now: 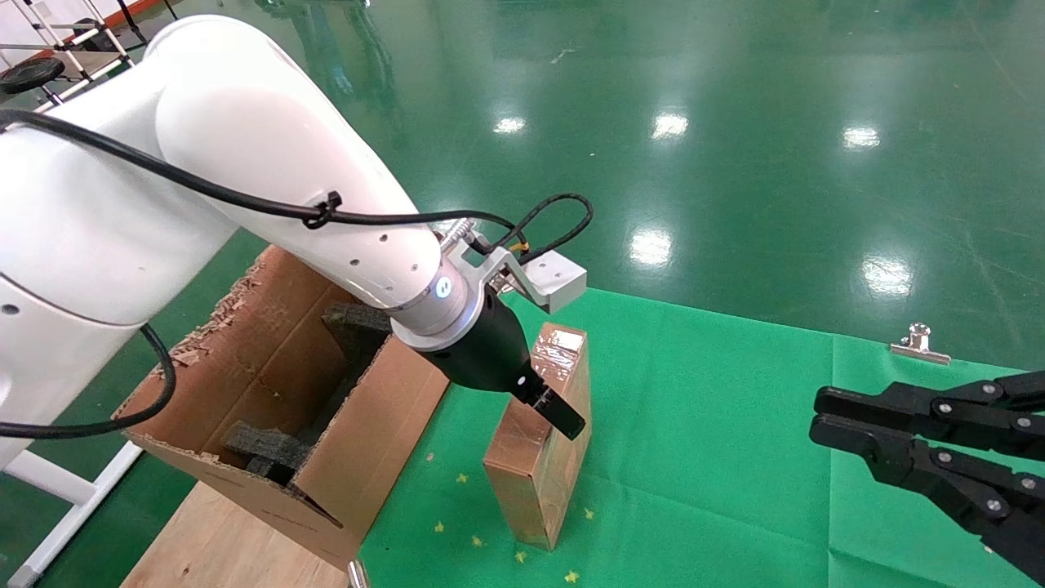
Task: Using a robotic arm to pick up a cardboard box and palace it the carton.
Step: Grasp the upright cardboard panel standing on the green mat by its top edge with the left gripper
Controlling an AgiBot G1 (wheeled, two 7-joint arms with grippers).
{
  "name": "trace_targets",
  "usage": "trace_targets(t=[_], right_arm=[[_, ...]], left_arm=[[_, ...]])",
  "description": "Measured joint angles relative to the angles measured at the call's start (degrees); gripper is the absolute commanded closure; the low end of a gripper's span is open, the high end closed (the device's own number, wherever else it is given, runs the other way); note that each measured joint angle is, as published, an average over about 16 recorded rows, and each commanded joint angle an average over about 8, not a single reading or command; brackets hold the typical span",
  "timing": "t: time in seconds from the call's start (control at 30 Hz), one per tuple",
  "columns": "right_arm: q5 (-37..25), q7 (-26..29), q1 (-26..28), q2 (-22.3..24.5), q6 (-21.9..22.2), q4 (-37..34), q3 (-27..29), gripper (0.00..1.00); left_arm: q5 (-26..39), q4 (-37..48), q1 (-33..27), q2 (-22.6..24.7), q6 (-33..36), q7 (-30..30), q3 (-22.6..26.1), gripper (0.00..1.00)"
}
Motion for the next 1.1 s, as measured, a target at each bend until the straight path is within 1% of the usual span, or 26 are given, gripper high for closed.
trace_targets(t=[0.73,0.93,1.1], right_arm=[[0.00,0.00,0.00,0.00,0.00,0.00,0.00,0.00],[0.01,-0.01,0.01,0.00,0.00,-0.01,-0.01,0.00],[0.01,-0.01,0.01,0.00,0.00,-0.01,-0.02,0.00]], left_arm=[[-0.50,0.45,0.14,-0.24,-0.27,0.47,-0.71,1.00],[-2.55,1.20,-0.77,-1.83,-0.83,3.84,-1.76,1.00],[-5.56,2.24,-2.88,-5.24,-1.75,9.51,-4.11,1.00]])
